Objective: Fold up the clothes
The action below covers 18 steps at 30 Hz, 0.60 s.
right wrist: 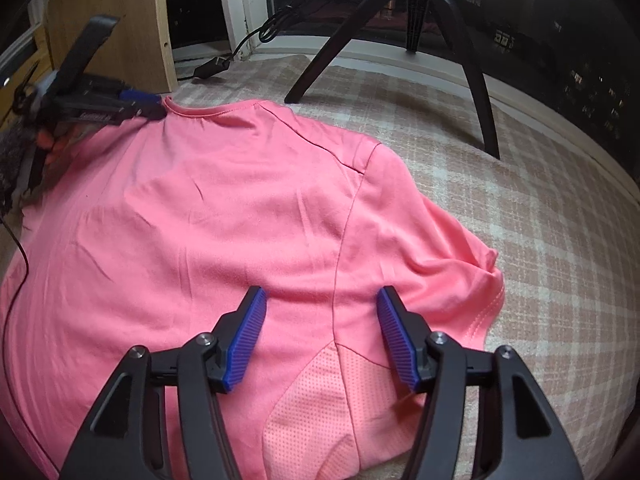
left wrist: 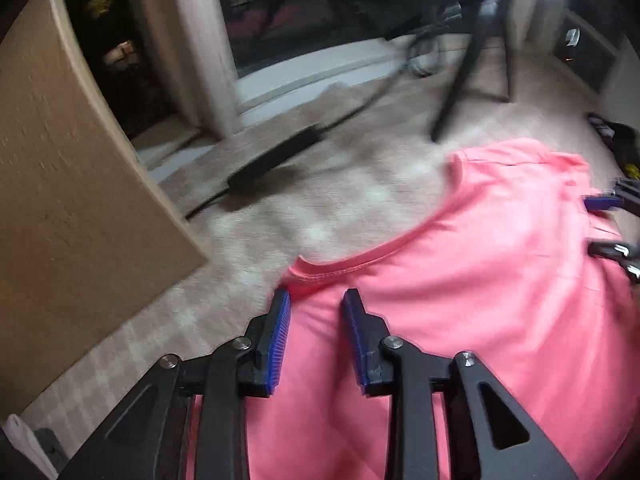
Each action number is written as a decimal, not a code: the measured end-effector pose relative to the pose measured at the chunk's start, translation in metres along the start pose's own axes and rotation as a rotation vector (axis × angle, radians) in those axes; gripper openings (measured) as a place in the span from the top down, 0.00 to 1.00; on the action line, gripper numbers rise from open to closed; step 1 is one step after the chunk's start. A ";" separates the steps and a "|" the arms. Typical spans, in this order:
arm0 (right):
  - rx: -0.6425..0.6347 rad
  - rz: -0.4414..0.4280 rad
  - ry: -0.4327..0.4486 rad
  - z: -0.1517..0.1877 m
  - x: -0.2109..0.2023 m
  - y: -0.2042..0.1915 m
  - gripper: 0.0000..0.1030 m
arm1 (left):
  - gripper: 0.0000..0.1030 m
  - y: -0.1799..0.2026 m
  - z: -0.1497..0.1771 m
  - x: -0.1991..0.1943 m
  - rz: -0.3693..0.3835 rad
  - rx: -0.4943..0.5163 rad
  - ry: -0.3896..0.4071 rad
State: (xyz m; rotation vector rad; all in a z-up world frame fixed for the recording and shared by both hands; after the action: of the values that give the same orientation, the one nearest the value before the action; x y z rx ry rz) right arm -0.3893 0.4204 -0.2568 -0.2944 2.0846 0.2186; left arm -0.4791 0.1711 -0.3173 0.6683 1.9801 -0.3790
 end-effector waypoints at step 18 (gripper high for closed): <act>0.333 0.045 0.206 0.115 -0.241 0.012 0.44 | 0.52 -0.031 0.179 -0.246 0.028 -0.238 0.115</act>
State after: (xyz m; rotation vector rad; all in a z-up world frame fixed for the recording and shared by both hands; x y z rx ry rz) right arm -0.1808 0.4924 -0.1062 -0.0694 2.2890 -0.1390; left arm -0.2785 -0.0195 -0.1874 0.5756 2.0814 -0.0869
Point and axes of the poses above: each gripper's, at about its wrist camera, not at the fingertips, and x roughly the way its jaws point, y to its right, z to its underside, the point moved 9 cm from there along x, roughly the way its jaws point, and after that the axes turned 5 degrees about -x, right-handed, at the moved point
